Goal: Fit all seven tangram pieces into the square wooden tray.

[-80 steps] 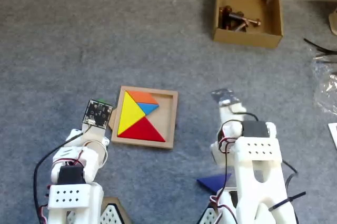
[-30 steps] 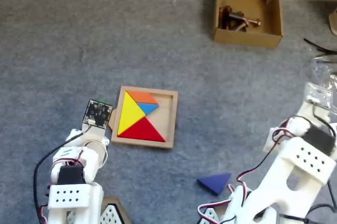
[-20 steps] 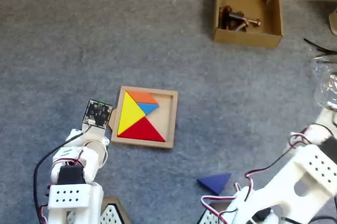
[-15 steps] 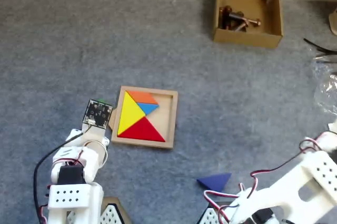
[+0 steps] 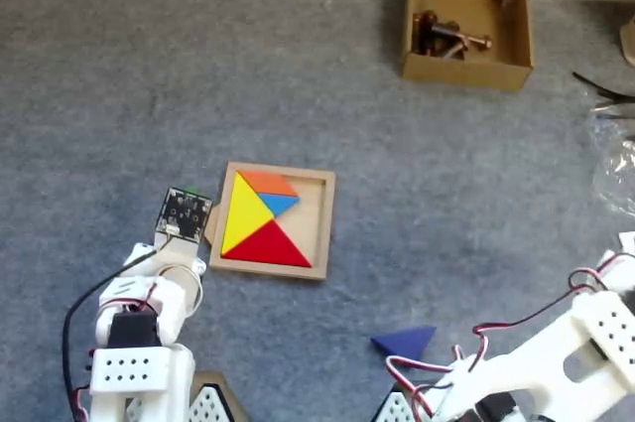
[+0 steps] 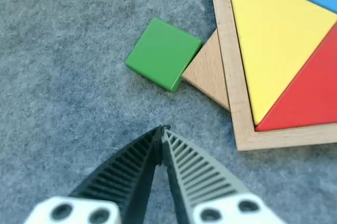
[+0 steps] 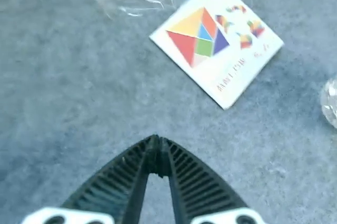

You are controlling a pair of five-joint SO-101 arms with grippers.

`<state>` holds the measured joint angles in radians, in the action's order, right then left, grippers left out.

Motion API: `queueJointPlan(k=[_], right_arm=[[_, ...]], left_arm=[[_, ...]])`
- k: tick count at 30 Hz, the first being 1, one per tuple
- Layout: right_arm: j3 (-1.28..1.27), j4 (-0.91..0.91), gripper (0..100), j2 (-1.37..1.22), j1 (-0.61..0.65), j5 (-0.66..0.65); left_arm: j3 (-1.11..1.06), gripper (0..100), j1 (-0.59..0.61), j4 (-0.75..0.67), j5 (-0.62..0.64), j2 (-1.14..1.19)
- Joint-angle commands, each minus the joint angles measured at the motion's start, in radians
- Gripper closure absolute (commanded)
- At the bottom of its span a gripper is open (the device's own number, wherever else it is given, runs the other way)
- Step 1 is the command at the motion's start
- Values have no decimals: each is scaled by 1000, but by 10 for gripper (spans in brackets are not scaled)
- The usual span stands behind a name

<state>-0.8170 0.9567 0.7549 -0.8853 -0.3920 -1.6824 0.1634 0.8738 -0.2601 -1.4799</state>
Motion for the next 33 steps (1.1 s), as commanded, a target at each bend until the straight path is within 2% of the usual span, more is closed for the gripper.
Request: queueJointPlan(k=[1,5,9,14,20,26,33], right_arm=[[18,-33,993,4,128,6],[18,-4,993,5,278,5],[21,168,993,5,424,11],[42,243,993,87,526,12],[-33,305,993,383,619,12],[-251,335,993,760,719,12],[-444,371,993,1058,763,12]], left_arm=[[-22,993,-12,3,-8,-15],[-22,993,-12,3,-8,-15],[-22,993,-12,3,-8,-15],[-22,993,-12,3,-8,-15],[-22,993,-12,3,-8,-15],[-22,993,-12,3,-8,-15],[-22,993,-12,3,-8,-15]])
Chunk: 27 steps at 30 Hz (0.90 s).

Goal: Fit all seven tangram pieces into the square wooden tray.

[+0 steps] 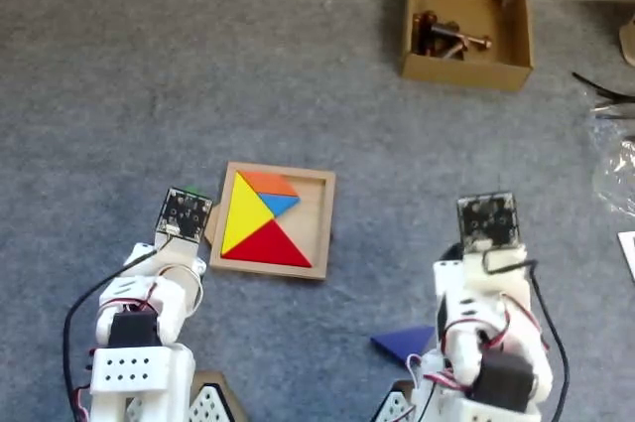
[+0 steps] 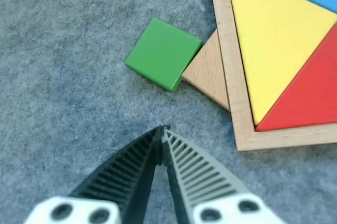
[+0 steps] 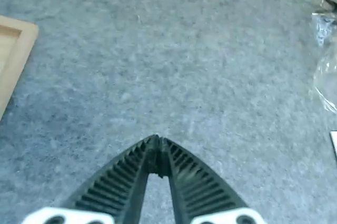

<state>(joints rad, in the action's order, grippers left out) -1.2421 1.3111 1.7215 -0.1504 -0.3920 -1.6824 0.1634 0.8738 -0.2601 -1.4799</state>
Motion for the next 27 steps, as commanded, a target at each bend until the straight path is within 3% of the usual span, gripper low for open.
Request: queueJointPlan(k=[1,27], right_arm=[[-36,21,993,116,36,12],[-314,21,993,110,326,12]], left_arm=[[-22,993,-12,3,-8,-15],[-22,993,-12,3,-8,-15]])
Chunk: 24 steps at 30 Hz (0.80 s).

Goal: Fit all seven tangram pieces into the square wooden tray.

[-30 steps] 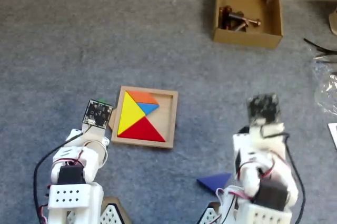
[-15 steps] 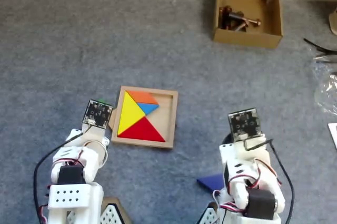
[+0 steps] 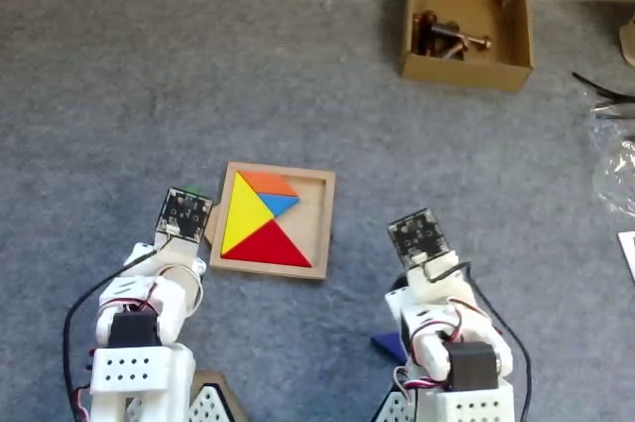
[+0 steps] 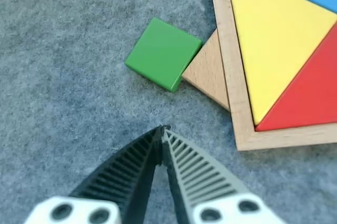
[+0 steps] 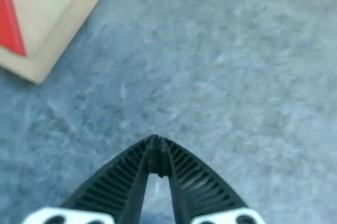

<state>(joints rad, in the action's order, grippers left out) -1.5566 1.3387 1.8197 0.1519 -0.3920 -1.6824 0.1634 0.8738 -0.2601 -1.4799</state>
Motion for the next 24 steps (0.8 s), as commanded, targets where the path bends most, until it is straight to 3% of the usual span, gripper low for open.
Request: queueJointPlan(k=[1,9,16,24], right_arm=[[-7,-8,993,12,27,12],[-153,-122,992,12,27,15],[-173,-133,992,12,27,196],[-179,-131,992,12,24,196]], left_arm=[[-22,993,-12,3,-8,-15],[-22,993,-12,3,-8,-15],[-22,993,-12,3,-8,-15],[-22,993,-12,3,-8,-15]])
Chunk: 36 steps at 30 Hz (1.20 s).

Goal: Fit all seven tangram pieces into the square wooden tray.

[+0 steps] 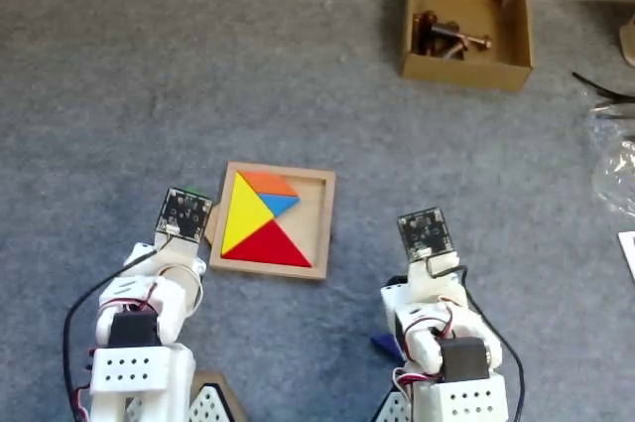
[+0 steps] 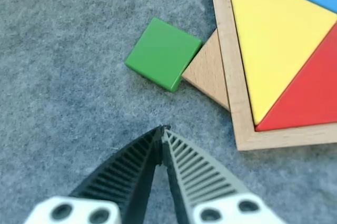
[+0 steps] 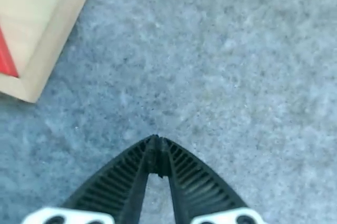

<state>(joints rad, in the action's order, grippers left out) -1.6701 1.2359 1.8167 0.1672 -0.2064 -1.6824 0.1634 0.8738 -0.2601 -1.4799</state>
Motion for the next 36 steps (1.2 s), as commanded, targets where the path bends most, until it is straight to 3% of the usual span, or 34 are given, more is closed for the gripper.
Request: queueJointPlan(k=[1,36], right_arm=[[-67,-28,992,15,7,11],[-134,-21,992,10,7,9]], left_arm=[[-22,993,-12,3,-8,-15],[-22,993,-12,3,-8,-15]])
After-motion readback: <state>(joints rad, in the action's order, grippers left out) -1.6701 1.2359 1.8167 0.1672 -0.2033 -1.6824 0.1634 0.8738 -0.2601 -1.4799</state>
